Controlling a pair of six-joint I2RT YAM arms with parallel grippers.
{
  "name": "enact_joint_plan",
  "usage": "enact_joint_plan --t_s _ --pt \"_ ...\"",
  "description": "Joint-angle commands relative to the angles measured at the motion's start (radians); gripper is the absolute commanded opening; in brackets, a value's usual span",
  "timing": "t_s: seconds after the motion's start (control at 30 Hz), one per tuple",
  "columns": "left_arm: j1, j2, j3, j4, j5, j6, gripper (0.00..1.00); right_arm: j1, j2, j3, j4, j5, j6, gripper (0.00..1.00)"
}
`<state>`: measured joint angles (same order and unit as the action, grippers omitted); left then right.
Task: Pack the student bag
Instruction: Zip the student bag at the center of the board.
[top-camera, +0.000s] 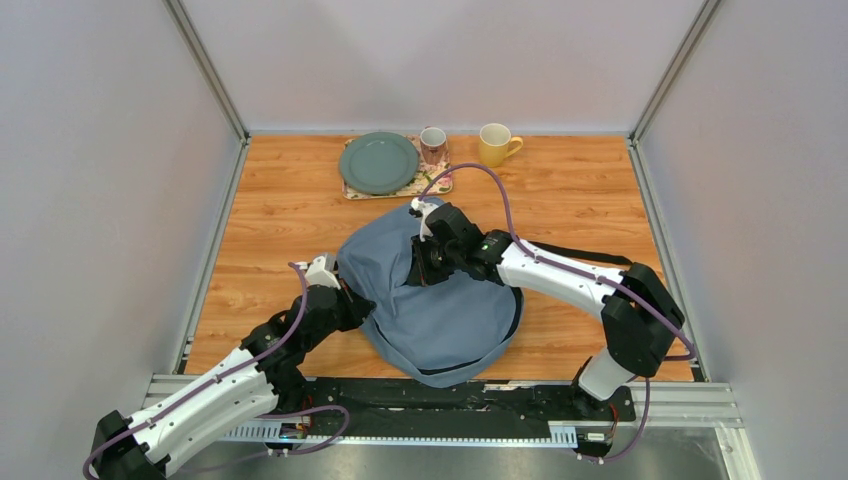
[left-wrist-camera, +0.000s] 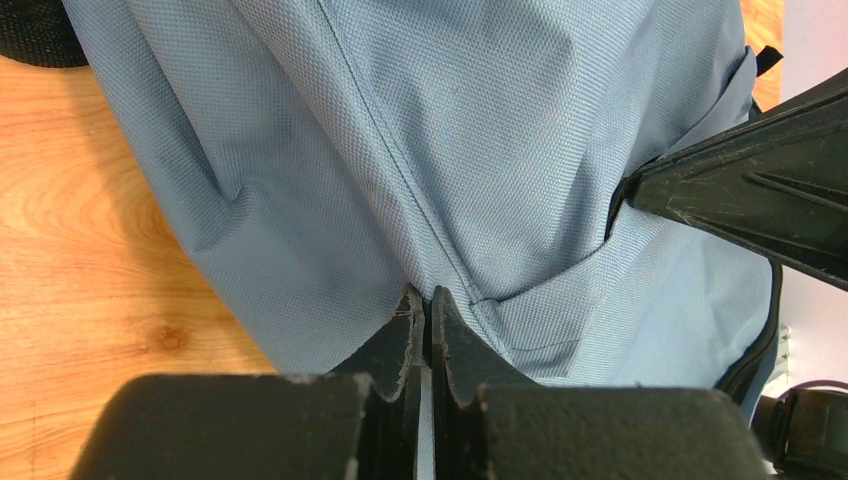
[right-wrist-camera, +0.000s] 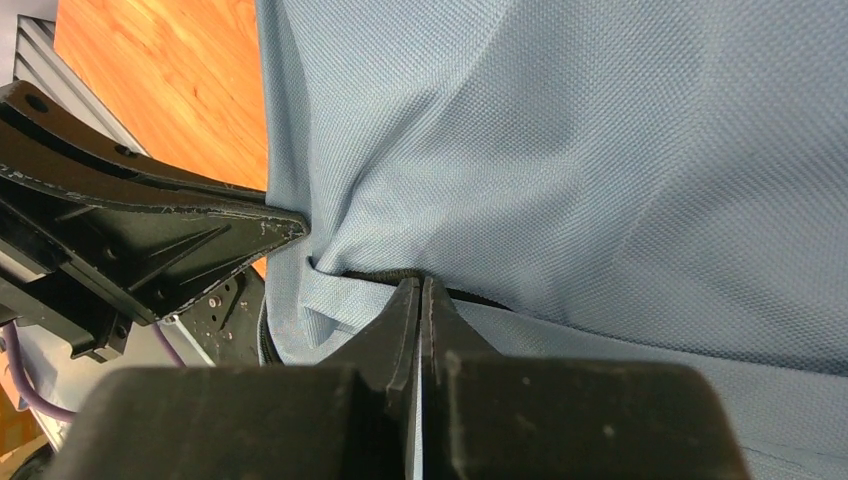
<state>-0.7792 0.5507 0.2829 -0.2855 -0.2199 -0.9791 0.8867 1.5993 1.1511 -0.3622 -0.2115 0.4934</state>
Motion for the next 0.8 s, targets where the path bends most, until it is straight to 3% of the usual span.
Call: enact_joint_plan --t_s 0.0,0.3,0.77 --pt "-0.002 -0.014 0.001 0.005 0.002 0.011 0.00 0.009 -0.004 0.039 -0.009 -0.002 -0.001 0.00" --pt "-0.002 -0.038 0.018 -0.029 -0.019 0.034 0.00 -0.015 -0.058 0.062 -0.075 0.167 -0.018 0.00" --pt "0.001 -0.049 0.036 -0.064 -0.029 0.057 0.00 -0.097 -0.104 0.058 -0.133 0.243 -0.059 0.00"
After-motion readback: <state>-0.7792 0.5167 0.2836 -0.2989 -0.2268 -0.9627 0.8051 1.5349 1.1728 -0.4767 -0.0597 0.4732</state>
